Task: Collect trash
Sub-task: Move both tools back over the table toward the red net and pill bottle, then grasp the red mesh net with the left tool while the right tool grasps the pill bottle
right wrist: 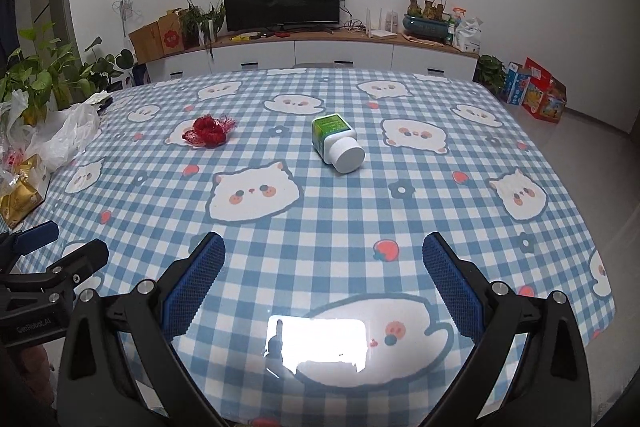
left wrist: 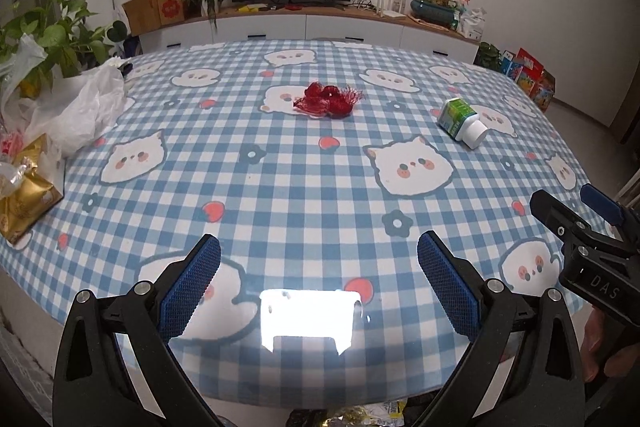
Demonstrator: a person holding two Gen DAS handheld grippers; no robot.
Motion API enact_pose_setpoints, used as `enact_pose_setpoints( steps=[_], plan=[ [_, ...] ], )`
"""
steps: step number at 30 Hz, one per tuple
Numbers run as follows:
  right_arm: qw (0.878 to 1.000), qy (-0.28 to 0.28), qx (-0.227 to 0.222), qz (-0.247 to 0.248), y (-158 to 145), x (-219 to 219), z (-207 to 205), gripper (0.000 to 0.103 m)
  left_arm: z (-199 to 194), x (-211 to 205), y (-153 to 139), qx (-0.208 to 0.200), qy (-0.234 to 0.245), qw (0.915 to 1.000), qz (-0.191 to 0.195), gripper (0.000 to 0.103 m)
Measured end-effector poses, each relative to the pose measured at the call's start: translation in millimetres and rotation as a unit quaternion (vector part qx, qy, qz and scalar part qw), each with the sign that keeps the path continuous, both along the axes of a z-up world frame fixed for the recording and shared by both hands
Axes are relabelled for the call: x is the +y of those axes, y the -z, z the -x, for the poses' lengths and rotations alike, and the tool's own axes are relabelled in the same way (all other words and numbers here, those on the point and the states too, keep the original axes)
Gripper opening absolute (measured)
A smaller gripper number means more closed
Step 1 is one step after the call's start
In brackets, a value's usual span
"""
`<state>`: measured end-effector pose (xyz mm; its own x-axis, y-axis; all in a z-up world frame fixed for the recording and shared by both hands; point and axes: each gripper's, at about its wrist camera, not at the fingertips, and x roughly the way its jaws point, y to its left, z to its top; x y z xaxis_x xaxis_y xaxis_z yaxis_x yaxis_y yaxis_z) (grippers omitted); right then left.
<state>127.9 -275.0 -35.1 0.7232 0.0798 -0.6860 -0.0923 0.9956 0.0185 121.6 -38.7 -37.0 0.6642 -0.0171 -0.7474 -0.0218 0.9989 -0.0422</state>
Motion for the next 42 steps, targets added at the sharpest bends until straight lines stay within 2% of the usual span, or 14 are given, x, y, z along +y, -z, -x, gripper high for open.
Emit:
enact_pose_setpoints(
  steps=[9, 16, 22, 27, 33, 36, 39, 41, 42],
  plan=[
    [1.000, 0.002, 0.006, 0.015, 12.2, 2.1, -44.7, 0.095, -63.3, 11.8, 8.6, 0.003, -0.018, 0.9998, 0.013, 0.097],
    [1.000, 0.009, 0.023, 0.017, 26.7, 3.2, -92.7, 0.095, -120.9, 9.7, 19.7, 0.012, -0.015, 0.9998, 0.001, 0.097],
    [0.999, 0.020, 0.037, 0.024, 41.3, 2.0, -136.1, 0.095, -165.5, 11.1, 25.8, 0.015, -0.016, 0.9998, 0.005, 0.096],
    [0.998, 0.026, 0.048, 0.010, 53.3, -1.6, -161.8, 0.095, -196.5, 6.7, 32.9, 0.020, -0.011, 0.9997, 0.008, 0.096],
    [0.998, 0.017, 0.053, 0.004, 60.9, 4.5, -178.4, 0.083, -229.1, 3.4, 43.4, 0.027, -0.009, 0.9995, 0.013, 0.094],
    [0.998, 0.011, 0.058, -0.001, 63.6, 8.6, -183.2, 0.076, -239.9, -1.7, 49.0, 0.033, -0.004, 0.9994, 0.004, 0.087],
    [0.998, 0.010, 0.063, -0.002, 66.9, 12.7, -187.1, 0.068, -246.7, -5.5, 53.3, 0.044, -0.001, 0.9990, 0.005, 0.076],
    [0.998, 0.013, 0.067, -0.005, 68.5, 12.4, -188.8, 0.062, -248.6, -8.4, 56.5, 0.054, 0.003, 0.9985, 0.004, 0.056],
    [0.997, 0.014, 0.069, -0.008, 69.3, 11.8, -189.8, 0.058, -249.3, -9.3, 58.3, 0.060, 0.003, 0.9982, 0.005, 0.050]
  ],
)
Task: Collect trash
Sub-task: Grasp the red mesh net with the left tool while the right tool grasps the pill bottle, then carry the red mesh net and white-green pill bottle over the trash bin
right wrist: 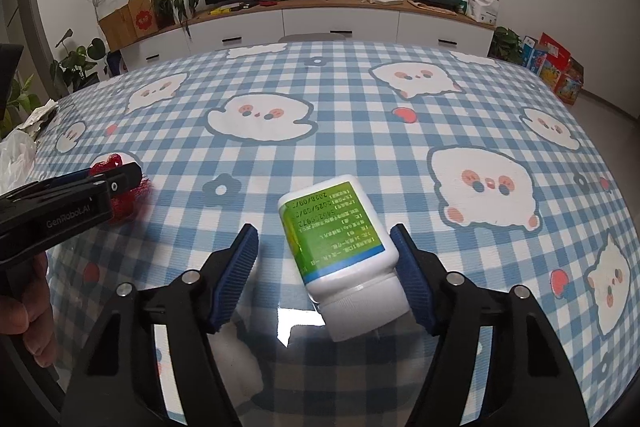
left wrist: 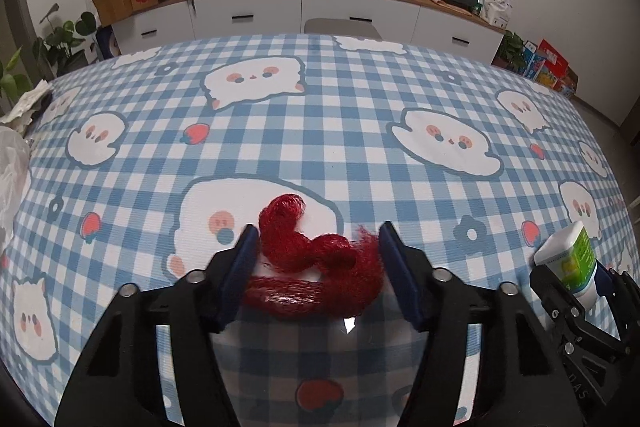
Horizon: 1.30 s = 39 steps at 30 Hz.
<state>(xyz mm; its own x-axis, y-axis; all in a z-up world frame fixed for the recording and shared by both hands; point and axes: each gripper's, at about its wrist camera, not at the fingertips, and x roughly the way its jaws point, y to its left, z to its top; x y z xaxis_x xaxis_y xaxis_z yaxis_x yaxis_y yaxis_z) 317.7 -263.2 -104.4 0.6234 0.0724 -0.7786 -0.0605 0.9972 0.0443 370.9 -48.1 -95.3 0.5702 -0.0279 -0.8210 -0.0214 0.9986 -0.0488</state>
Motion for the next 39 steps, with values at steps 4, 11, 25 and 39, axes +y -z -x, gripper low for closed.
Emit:
enact_pose_setpoints(
  steps=[4, 11, 25, 39],
  plan=[
    [1.000, 0.008, 0.010, -0.009, 3.5, -5.1, -1.7, 0.041, 1.9, -0.9, 1.5, 0.003, -0.001, 1.0000, -0.001, 0.028],
    [1.000, 0.014, 0.012, -0.015, 0.6, -9.9, 0.4, 0.041, 7.6, 0.5, -2.0, 0.008, 0.004, 0.9999, 0.008, 0.020],
    [1.000, 0.005, 0.001, 0.014, -11.5, -7.1, 19.5, 0.041, 34.3, 4.6, -13.2, 0.002, -0.004, 0.9996, 0.029, 0.019],
    [1.000, -0.009, -0.013, 0.023, -34.3, -3.8, 58.5, 0.041, 85.9, 0.9, -27.2, -0.001, 0.004, 0.9999, 0.009, 0.019]
  ],
)
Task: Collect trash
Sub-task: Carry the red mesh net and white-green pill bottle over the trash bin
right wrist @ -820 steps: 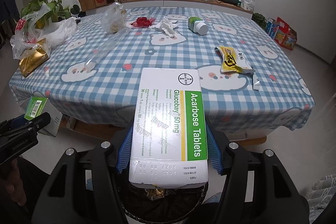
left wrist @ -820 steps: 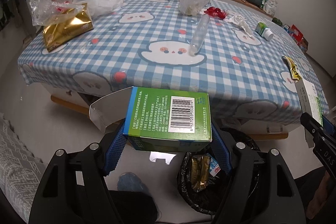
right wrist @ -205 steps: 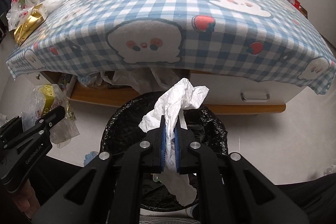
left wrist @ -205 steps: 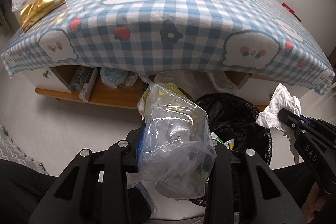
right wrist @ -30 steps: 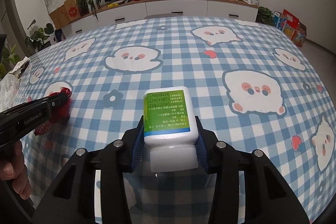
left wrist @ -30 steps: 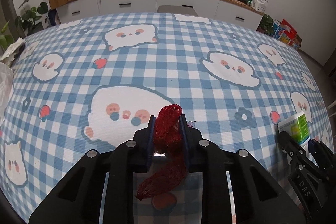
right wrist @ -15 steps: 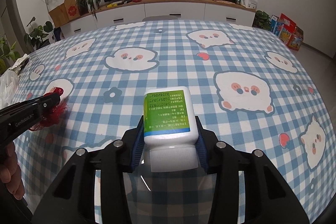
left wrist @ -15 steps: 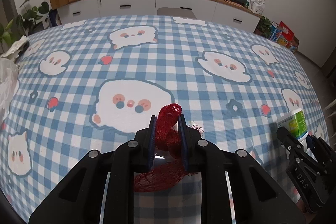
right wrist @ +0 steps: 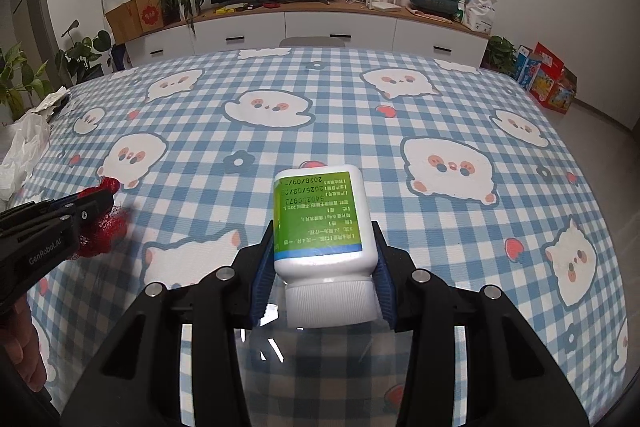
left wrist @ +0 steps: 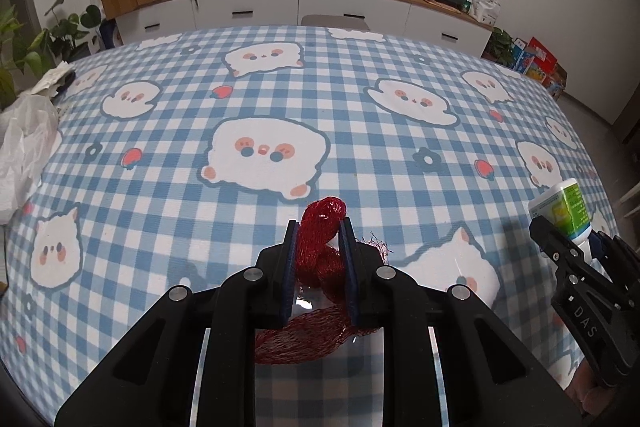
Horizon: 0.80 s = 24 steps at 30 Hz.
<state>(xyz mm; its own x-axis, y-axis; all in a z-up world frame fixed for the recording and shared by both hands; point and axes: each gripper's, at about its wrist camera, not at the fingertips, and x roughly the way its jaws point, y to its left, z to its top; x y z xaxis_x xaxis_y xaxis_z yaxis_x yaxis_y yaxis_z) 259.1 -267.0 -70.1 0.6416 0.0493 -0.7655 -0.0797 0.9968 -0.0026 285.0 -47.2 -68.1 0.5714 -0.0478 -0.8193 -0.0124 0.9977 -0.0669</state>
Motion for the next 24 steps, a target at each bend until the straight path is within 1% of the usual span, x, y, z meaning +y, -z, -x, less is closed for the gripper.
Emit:
enact_pose_setpoints(
  steps=[4, 9, 16, 24],
  plan=[
    [1.000, -0.002, -0.006, -0.001, -7.0, 3.8, 17.2, 0.041, 19.9, -0.5, -1.5, 0.000, 0.003, 1.0000, -0.007, 0.019],
    [1.000, -0.001, -0.006, -0.004, -9.7, 7.0, 39.7, 0.041, 44.7, -3.3, -7.0, -0.004, 0.009, 0.9999, -0.005, 0.019],
    [1.000, -0.014, -0.009, -0.003, -14.2, 20.0, 71.4, 0.041, 83.7, -4.8, -12.4, -0.006, 0.019, 0.9998, -0.003, 0.019],
    [1.000, -0.022, -0.013, -0.013, -22.8, 28.8, 104.4, 0.041, 124.4, -1.7, -15.6, -0.007, 0.026, 0.9996, -0.010, 0.019]
  ],
)
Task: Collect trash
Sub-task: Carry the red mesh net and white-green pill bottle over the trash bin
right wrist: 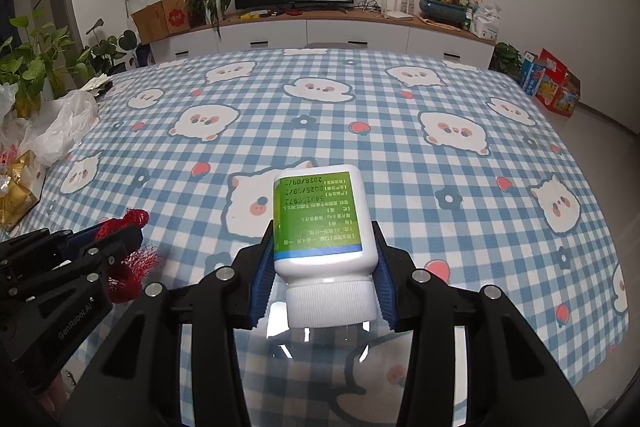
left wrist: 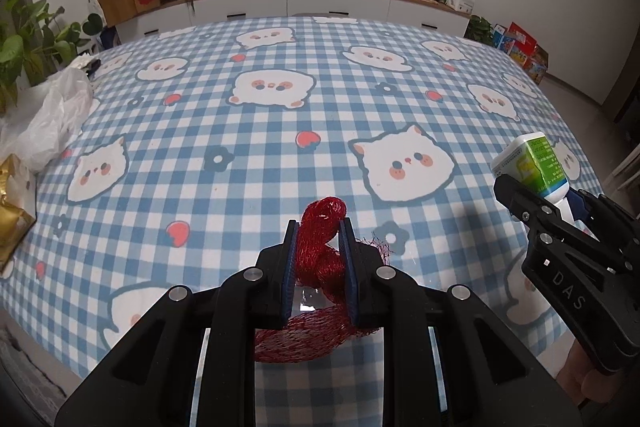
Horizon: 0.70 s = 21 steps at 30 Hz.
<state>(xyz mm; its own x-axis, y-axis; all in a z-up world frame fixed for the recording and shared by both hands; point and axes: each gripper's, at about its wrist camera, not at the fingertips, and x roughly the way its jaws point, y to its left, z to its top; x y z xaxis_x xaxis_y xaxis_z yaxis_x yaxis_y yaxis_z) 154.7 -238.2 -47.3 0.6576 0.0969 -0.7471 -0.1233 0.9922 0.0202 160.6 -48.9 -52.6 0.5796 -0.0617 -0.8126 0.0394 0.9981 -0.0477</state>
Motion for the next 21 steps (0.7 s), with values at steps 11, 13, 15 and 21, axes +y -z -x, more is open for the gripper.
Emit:
enact_pose_setpoints(
  steps=[11, 13, 15, 21],
  plan=[
    [1.000, -0.006, 0.000, 0.000, -9.4, 2.0, 52.3, 0.041, 57.2, 9.2, -3.4, 0.001, 0.001, 1.0000, -0.003, 0.019],
    [1.000, -0.006, 0.000, 0.001, -11.1, 0.9, 63.5, 0.041, 68.1, 10.6, -4.3, 0.000, 0.002, 1.0000, -0.002, 0.019],
    [1.000, -0.004, 0.000, -0.002, -11.6, -0.6, 74.7, 0.041, 77.8, 11.7, -4.2, 0.001, 0.002, 1.0000, 0.000, 0.019],
    [1.000, -0.005, 0.003, -0.005, -10.5, -3.5, 106.4, 0.041, 109.2, 11.6, -5.0, -0.001, 0.004, 1.0000, 0.002, 0.019]
  ],
)
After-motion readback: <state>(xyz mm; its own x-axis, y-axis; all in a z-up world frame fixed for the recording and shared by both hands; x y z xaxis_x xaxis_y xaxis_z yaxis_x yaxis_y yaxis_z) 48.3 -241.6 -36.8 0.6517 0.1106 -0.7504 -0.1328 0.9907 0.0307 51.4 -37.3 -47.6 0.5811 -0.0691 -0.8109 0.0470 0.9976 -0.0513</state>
